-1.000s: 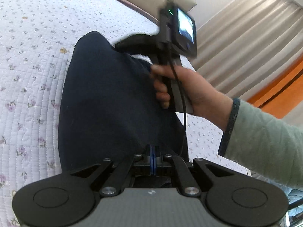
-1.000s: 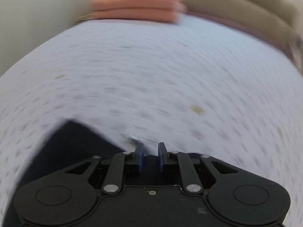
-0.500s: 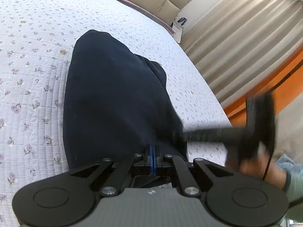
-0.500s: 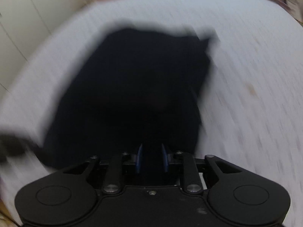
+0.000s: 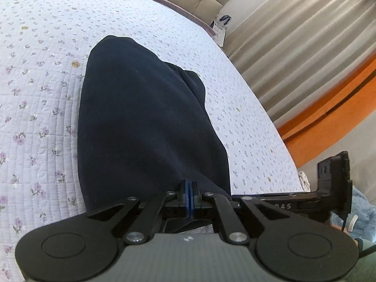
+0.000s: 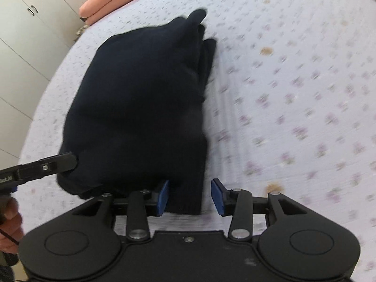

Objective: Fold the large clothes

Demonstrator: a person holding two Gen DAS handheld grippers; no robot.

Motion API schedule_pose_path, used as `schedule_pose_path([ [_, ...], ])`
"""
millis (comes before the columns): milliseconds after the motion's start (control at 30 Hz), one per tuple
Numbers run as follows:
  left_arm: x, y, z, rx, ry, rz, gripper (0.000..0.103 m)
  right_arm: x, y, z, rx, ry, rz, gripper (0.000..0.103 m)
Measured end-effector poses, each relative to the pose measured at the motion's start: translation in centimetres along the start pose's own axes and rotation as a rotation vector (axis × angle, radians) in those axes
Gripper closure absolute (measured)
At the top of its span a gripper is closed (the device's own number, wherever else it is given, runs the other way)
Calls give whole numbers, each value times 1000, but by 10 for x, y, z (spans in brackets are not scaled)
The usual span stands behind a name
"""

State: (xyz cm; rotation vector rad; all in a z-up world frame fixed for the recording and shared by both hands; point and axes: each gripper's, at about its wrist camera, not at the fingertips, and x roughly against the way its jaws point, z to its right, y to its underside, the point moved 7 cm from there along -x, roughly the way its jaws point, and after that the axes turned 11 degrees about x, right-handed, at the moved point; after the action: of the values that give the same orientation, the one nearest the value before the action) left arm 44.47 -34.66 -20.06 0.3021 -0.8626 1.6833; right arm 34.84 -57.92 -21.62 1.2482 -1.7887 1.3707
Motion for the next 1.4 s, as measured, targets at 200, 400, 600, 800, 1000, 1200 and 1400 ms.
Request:
schedule_pose_path([
  [200, 1, -1, -2, 28, 12, 4, 99, 19, -15, -29, 243, 149, 44, 97],
  [400, 6, -1, 0, 8, -1, -7, 99, 32, -17, -8, 257, 221, 3, 98],
  [600, -7, 16, -8, -52, -34, -108, 99, -9, 3, 10, 159, 177, -75, 92],
  [800, 10, 11, 0, -74, -2, -68, 92, 45, -29, 15, 124, 177, 20, 57],
  [1000, 16, -10, 7, -87, -3, 25, 85, 32, -107, -22, 184, 165, 306, 70],
  [1200, 12, -5, -6, -18, 7, 55, 89, -39, -124, -20, 199, 263, 304, 91],
  [1400, 23, 2, -30, 95, 44, 37, 96, -13, -98, 7, 155, 299, 257, 69],
])
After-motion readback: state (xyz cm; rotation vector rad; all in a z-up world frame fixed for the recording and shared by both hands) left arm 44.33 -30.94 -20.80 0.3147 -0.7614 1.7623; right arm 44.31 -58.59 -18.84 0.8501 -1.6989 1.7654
